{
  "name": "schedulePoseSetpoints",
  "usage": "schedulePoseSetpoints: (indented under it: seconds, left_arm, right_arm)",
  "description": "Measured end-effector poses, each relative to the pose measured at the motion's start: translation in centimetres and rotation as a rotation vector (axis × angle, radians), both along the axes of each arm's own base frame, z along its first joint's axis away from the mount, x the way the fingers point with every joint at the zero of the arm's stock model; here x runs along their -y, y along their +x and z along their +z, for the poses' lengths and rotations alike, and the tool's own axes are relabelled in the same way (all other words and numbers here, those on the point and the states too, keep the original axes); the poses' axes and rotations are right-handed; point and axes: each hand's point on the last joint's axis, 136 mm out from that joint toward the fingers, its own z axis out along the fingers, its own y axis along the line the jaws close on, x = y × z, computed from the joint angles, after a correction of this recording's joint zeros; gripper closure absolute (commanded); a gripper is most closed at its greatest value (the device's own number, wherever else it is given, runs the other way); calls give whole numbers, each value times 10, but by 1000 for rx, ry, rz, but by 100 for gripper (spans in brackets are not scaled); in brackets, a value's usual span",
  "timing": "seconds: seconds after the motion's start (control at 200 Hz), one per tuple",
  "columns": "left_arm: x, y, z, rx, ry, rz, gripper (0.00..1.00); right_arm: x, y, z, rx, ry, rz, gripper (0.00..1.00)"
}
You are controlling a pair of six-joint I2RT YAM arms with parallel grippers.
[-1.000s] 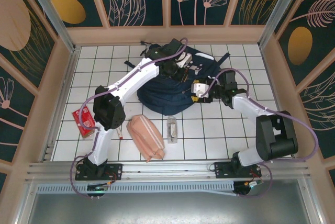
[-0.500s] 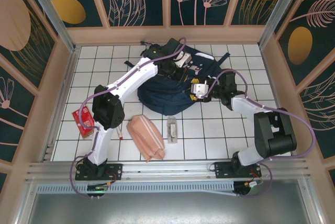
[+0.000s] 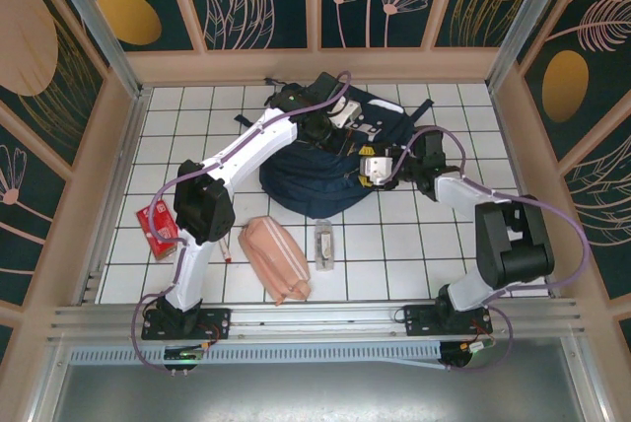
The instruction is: Pack books, pencil case, and school supplies into a backpack
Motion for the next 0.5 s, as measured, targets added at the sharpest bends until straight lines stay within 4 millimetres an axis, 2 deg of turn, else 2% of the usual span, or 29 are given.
schedulePoseSetpoints:
  seconds: [0.035,0.085,0.12,0.145,0.19,0.26,0.285,0.39,0.5]
  left_arm:
    - [0,0,0,-2,-1,-3,100]
    - [1,-1,-3,-12,-2,-6,100]
    - [0,-2,-4,-19,0,-6,100]
    - [0,-2,-5,-22,1,-7,98]
    - [-1,-1,-7,-25,3,-4,89]
    - [-3,1,-9,-29,-3,12,63]
    - [-3,2,-9,-29,-10,21,59]
    - [-12,-2,1,-30,-28,84,55]
    - [-36,-20,23,-27,-51,196,57]
  right_arm:
    - [-1,3,-4,-3,2,5,59]
    - [-4,6,-7,-7,13,8,88]
    - [-6,8,-7,0,20,12,100]
    - [-7,10,-6,6,27,15,100]
    - [-8,11,-4,5,39,12,100]
    - [-10,10,-4,-7,51,16,100]
    - [-11,10,-4,-16,55,15,100]
    - [-12,7,-4,-49,70,21,100]
    - [-17,4,0,-87,94,30,100]
